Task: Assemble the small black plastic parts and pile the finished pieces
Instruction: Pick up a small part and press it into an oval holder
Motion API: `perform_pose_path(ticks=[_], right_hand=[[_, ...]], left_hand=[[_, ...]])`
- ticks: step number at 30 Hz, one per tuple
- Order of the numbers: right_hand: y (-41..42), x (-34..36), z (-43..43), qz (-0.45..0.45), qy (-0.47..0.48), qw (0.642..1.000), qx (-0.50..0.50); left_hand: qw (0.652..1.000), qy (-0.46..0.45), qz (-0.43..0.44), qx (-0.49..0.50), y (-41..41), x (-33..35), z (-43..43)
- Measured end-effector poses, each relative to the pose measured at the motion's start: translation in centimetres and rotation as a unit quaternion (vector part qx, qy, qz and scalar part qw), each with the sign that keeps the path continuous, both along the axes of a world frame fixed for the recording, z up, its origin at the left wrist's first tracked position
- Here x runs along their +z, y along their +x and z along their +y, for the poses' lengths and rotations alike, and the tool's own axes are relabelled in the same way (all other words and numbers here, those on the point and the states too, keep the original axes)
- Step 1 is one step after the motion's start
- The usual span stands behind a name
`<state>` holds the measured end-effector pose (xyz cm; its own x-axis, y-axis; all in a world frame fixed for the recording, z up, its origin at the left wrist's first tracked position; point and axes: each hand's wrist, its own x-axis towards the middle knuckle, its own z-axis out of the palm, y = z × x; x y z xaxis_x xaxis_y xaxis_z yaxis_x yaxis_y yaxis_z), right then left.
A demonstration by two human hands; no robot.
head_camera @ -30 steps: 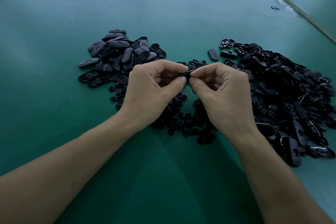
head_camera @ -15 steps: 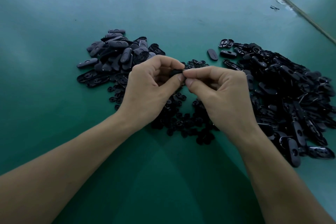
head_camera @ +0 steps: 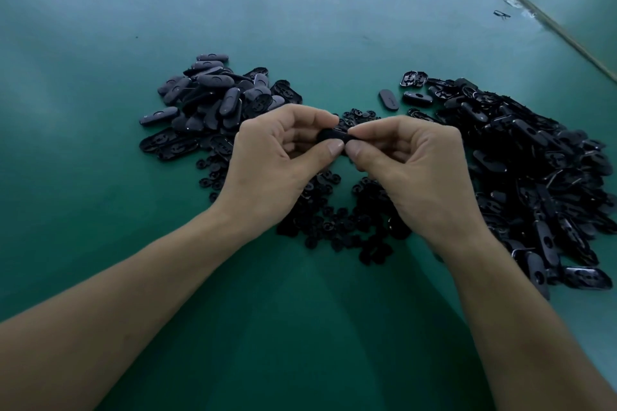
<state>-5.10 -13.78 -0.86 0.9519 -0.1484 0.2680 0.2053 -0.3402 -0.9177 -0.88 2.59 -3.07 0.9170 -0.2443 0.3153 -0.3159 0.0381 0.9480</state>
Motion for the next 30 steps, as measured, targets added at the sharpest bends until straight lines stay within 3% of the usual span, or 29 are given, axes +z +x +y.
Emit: perform_pose_path(ticks=[10,19,30], right_hand=[[0.13,0.08,-0.13,0.015,-0.005,1.000,-0.001],[0.24,-0.05,0.29,0.013,-0.069,0.997,-0.038],[0.21,0.34,0.20,0.032,-0.051,0.998,-0.015]], left_hand=[[1.000,0.003,0.006,0.003,0.14,0.19,-0.01],[0.999,0.023,-0.010,0.019,0.06,0.23,-0.01],[0.999,0.022,0.002,0.034,-0.06,0.26,0.09]])
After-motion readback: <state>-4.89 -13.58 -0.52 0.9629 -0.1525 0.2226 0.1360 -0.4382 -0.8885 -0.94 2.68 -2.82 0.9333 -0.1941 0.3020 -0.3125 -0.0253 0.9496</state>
